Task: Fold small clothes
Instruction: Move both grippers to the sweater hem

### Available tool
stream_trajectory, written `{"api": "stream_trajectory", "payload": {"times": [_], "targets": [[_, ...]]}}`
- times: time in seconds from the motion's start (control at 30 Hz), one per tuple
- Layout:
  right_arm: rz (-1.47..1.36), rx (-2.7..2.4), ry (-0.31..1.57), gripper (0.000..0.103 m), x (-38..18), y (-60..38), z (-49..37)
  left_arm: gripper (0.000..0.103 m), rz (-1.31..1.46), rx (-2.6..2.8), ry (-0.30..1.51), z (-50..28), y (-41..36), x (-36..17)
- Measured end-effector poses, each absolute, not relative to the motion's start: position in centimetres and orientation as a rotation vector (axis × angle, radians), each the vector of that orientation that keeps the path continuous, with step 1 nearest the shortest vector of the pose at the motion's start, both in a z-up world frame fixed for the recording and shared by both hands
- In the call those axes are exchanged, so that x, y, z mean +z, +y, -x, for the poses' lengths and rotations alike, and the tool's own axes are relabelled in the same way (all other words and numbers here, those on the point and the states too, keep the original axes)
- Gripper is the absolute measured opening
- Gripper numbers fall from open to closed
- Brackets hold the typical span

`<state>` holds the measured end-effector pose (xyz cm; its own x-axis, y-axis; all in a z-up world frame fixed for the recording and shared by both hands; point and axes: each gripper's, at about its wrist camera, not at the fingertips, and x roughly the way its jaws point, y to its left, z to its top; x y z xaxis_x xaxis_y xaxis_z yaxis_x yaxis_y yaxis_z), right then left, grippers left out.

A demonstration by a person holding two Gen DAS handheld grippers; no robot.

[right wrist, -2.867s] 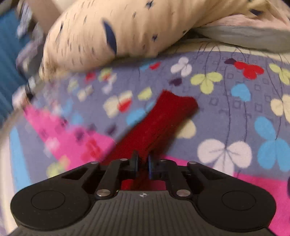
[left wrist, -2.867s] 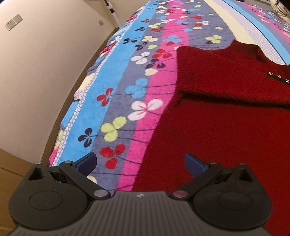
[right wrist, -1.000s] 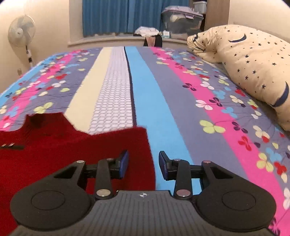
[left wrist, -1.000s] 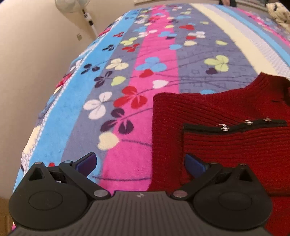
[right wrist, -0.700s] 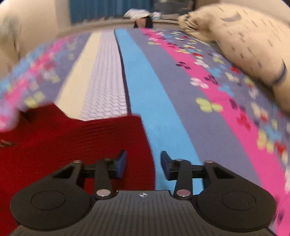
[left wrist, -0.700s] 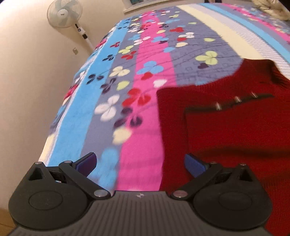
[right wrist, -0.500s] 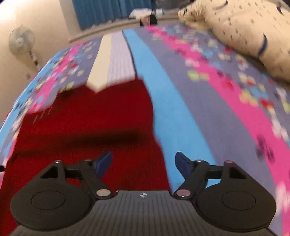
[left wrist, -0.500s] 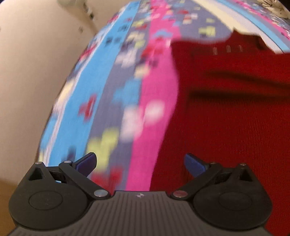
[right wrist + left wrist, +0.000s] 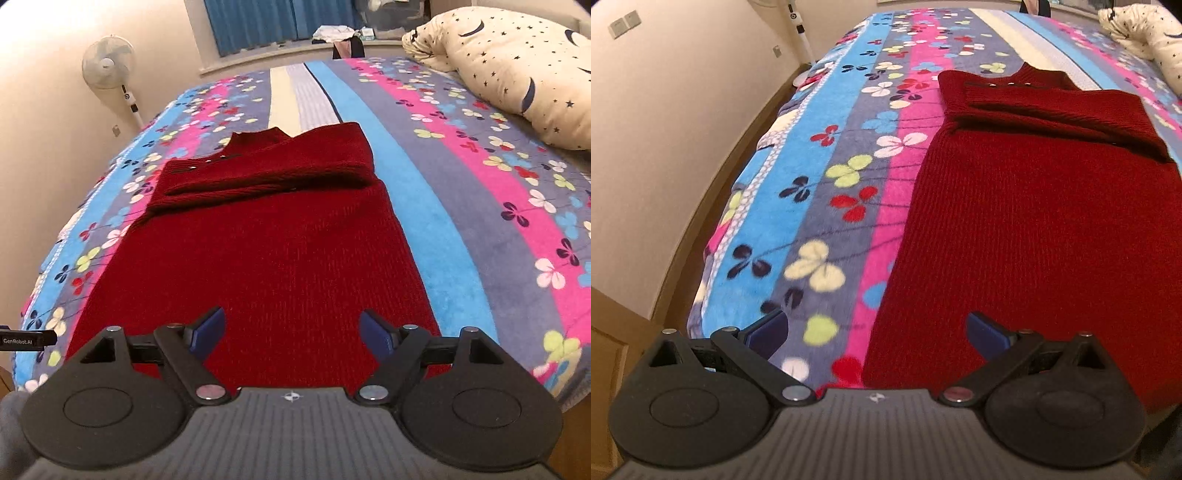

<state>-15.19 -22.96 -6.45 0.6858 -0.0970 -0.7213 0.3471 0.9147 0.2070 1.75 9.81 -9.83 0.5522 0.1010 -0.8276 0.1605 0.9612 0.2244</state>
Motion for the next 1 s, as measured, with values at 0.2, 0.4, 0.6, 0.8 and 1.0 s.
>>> {"api": "stream_trajectory", "payload": {"times": [0.2, 0.4, 0.6, 0.8, 1.0], "targets": [[-0.348, -0.257, 0.749, 0.082, -6.0, -21.6, 19.1, 0.103, -0.25, -0.024, 0.953, 1.1, 11.7, -8.7], [-0.335, -0.248, 0.77, 0.082, -5.8, -21.4, 20.1, 0.103, -0.219, -0.01, 0.967, 1.7, 12.8, -8.9], [-0.363, -0.297, 0.788, 0.082, -6.5, -22.9, 20.0, 0.103, -0.218, -0.011, 0.991, 0.7, 12.5, -9.4], [-0.42, -0.345, 0.819, 0.082, -8.0, -24.8, 19.2, 0.103, -0.207, -0.01, 1.007, -0.9, 12.5, -10.5], [-0.484, -0.376, 0.903, 0.082, -11.0, -26.3, 18.0, 0.103, -0.26, -0.044, 1.041, -2.8, 12.2, -13.5]]}}
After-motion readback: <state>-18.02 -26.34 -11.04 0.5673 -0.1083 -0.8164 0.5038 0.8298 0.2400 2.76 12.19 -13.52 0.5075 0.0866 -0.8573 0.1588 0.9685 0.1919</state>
